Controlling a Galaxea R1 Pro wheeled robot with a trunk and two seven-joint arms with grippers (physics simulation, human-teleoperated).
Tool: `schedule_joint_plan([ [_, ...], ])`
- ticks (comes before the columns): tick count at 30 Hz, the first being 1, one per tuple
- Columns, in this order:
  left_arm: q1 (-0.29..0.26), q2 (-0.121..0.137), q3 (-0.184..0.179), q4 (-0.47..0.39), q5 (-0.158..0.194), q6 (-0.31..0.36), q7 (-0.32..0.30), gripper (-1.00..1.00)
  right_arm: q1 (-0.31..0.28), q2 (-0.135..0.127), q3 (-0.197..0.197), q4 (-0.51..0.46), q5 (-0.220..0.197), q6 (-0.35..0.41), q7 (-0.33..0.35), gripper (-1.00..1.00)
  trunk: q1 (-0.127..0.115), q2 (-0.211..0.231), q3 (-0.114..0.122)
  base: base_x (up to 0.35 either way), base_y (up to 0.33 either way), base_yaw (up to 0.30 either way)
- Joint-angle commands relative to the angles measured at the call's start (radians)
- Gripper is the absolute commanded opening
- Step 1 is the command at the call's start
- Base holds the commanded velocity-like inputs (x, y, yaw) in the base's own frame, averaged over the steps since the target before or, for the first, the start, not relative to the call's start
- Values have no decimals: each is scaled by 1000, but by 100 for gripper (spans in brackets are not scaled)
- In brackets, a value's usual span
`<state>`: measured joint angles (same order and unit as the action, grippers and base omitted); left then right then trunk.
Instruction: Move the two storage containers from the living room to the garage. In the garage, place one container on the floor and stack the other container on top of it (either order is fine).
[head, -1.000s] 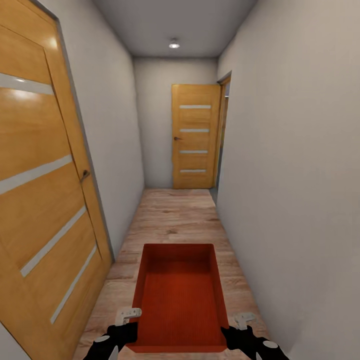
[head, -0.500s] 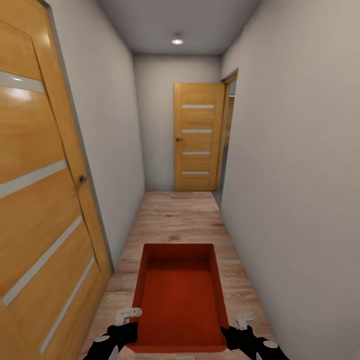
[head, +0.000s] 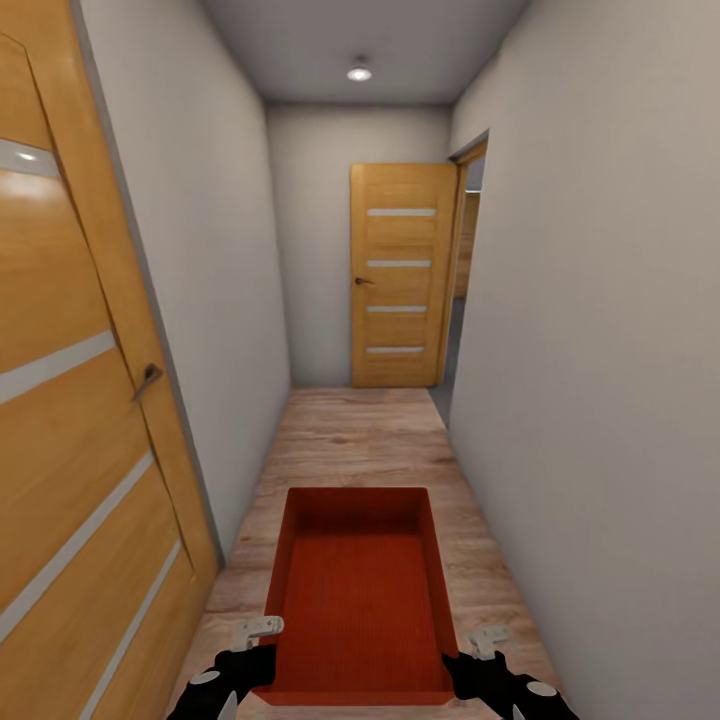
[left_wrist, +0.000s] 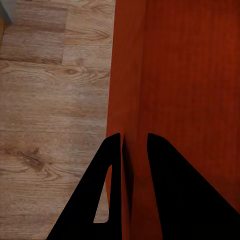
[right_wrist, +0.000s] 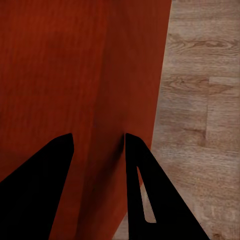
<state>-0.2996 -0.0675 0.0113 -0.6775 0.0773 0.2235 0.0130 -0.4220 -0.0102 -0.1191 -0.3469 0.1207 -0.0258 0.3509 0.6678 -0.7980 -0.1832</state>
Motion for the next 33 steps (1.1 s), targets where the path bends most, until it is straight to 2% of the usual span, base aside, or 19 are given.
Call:
schedule_joint_plan([
  [1,-1,-6,6,-3,-1,6,6,-100,0,15,9,2,12,-2,10,-100,1,-1,-1,325,3,0],
  [23,-1,-5,6,-3,-1,9,7,-100,0,15,9,2,11,-2,10,-100,1,-1,-1,327,0,2],
  [33,-1,-5,6,-3,-1,9,7,-100,0,15,9,2,11,-2,10,-100,1,-1,-1,327,0,242],
])
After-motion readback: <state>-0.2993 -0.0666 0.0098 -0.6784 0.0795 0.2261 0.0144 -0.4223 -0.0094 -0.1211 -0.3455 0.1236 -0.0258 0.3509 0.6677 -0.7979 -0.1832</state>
